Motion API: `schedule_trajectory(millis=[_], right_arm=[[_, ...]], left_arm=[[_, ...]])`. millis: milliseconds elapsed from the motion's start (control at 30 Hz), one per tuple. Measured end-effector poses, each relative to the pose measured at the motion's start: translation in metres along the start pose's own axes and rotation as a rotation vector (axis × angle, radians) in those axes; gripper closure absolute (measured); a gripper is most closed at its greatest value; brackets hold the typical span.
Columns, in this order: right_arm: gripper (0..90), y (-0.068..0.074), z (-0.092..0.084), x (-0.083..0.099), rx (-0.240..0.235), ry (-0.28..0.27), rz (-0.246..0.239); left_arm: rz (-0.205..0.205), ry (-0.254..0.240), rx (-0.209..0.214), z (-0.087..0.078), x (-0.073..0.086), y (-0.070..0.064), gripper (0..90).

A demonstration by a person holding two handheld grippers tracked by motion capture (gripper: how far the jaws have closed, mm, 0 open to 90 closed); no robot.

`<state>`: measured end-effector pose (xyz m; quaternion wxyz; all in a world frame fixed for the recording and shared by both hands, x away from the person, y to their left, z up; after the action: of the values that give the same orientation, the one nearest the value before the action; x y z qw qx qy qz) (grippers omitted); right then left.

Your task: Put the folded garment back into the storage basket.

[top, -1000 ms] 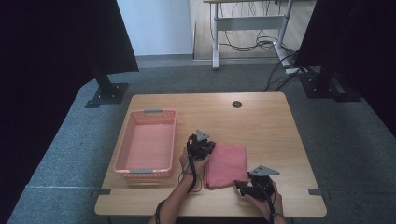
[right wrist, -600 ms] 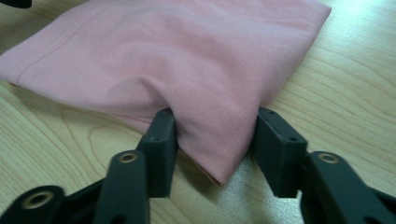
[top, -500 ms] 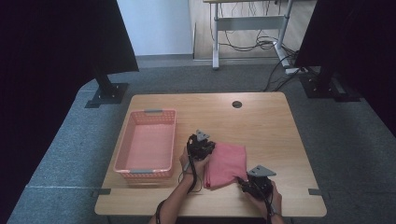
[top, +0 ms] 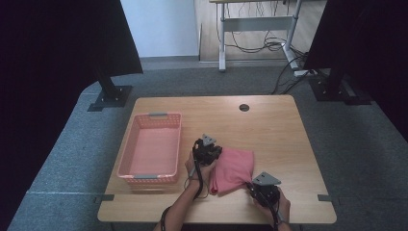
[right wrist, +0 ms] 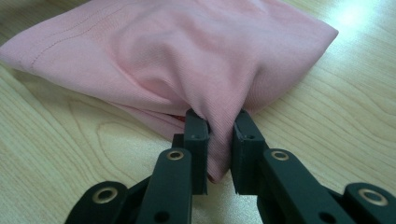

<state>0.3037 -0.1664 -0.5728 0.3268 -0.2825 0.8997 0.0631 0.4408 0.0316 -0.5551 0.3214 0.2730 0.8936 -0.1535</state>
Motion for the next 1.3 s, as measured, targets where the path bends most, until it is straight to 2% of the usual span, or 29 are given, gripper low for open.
schedule_trajectory(millis=[767, 1300], right_arm=[[81.8, 0.004, -0.004, 0.000, 0.016, -0.032, -0.008], [81.9, 0.007, -0.011, -0.002, 0.030, -0.088, 0.001]], left_arm=[[-0.006, -0.008, -0.003, -0.001, -0.001, -0.001, 81.0], [0.003, -0.036, 0.005, -0.011, -0.007, -0.004, 81.0]])
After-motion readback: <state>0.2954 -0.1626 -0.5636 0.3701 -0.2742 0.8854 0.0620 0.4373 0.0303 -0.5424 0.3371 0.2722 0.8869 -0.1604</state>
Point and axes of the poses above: each handheld gripper's, and its own axes: z roughly forward along the jaws, x roughly out of its underside, y roughly to its left, the point moved 3 cm from there along z, roughly forward along the jaws, and after that the axes turned 13 degrees about y, right-handed, at the moved point
